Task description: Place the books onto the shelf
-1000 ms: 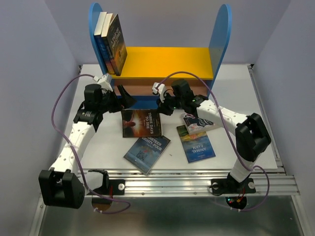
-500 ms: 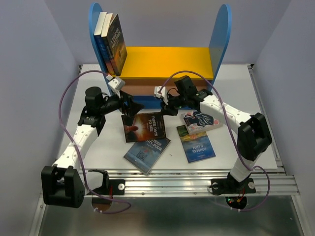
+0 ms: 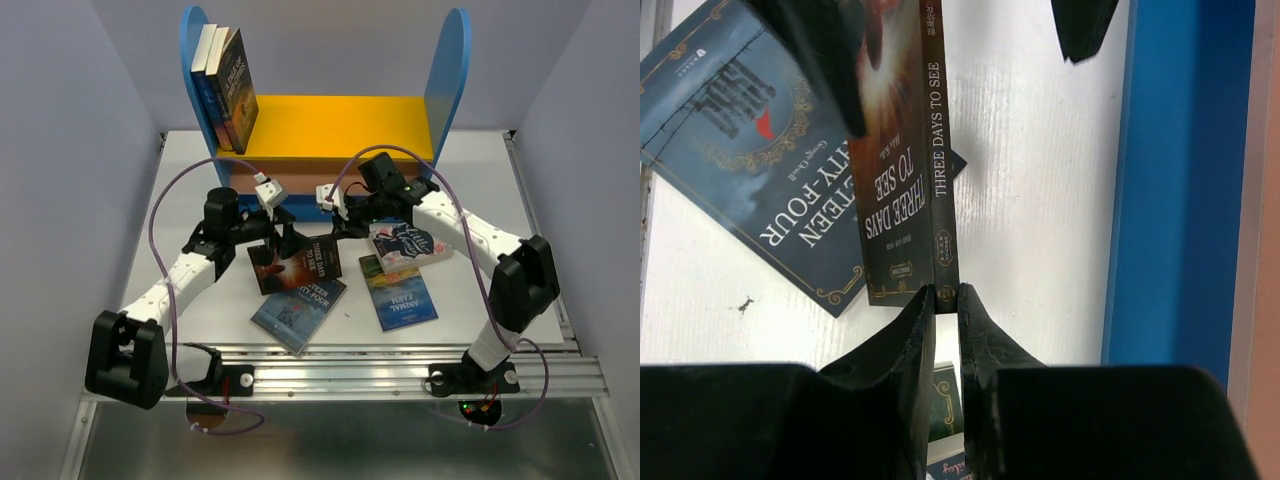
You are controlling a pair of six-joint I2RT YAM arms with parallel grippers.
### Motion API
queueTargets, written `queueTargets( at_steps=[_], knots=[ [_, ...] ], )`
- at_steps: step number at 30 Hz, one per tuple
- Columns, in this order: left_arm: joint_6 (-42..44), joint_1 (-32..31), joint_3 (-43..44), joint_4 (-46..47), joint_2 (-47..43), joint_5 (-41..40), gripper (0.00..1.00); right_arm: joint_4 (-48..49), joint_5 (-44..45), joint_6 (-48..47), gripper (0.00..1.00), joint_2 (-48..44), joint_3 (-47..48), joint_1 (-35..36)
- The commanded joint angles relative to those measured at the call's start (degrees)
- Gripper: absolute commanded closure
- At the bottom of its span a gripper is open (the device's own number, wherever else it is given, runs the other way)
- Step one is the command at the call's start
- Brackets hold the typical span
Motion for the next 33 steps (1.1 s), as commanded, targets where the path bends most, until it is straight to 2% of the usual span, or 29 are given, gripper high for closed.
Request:
queueTargets(
  at_steps=[1, 5, 8, 11, 14, 16, 17, 20, 23, 28, 33],
  knots=[
    [0.65, -1.94, 3.68, -2.19, 1.47, -6.01, 0.01, -1.85, -2.63, -4.00, 0.99, -3.21, 2.58, -1.05],
    [-2.42, -6.15, 1.84, -4.82, 0.16, -15.75, 0.01, -2.38, -3.95, -5.49, 0.99, -3.29, 2.23, -1.06],
    [-4.36, -8.44, 1.92, -5.09, -0.46, -17.19, 0.01, -2.99, -4.31, -6.02, 0.99, -3.21, 2.67, -1.06],
    [-5.16, -10.11, 1.57, -7.02, -1.07, -21.93, 0.02, -3.44, -3.60, -6.29, 0.99, -3.03, 3.11, -1.58],
    [-6.30, -11.78, 1.13, -8.16, -1.34, -25.17, 0.08, -3.61, -3.51, -6.64, 0.99, -3.03, 3.02, -1.58],
    [-8.31, -13.98, 1.04, -9.83, -1.69, -31.24, 0.19, -3.61, -3.78, -6.73, 0.99, -3.12, 3.11, -1.58],
    [-8.33, -14.68, 1.13, -10.71, -2.13, -33.43, 0.28, -3.70, -3.87, -6.90, 0.99, -3.21, 3.11, -1.58],
    [-8.59, -16.09, 0.52, -12.30, -3.88, -41.85, 0.32, -3.96, -3.43, -7.08, 0.99, -3.38, 3.46, -1.58],
    [-8.50, -16.53, -0.01, -12.13, -5.20, -41.72, 0.34, -4.31, -3.43, -7.34, 0.99, -3.47, 3.55, -2.10],
    [-8.85, -18.11, -0.98, -11.24, -4.94, -39.87, 0.56, -4.40, -3.08, -6.99, 0.99, -3.12, 4.43, -2.11],
    [-12.18, -21.54, -2.29, -10.89, -3.36, -40.31, 0.56, -5.63, -2.72, -7.51, 0.99, -2.59, 5.75, -2.11]
  ],
)
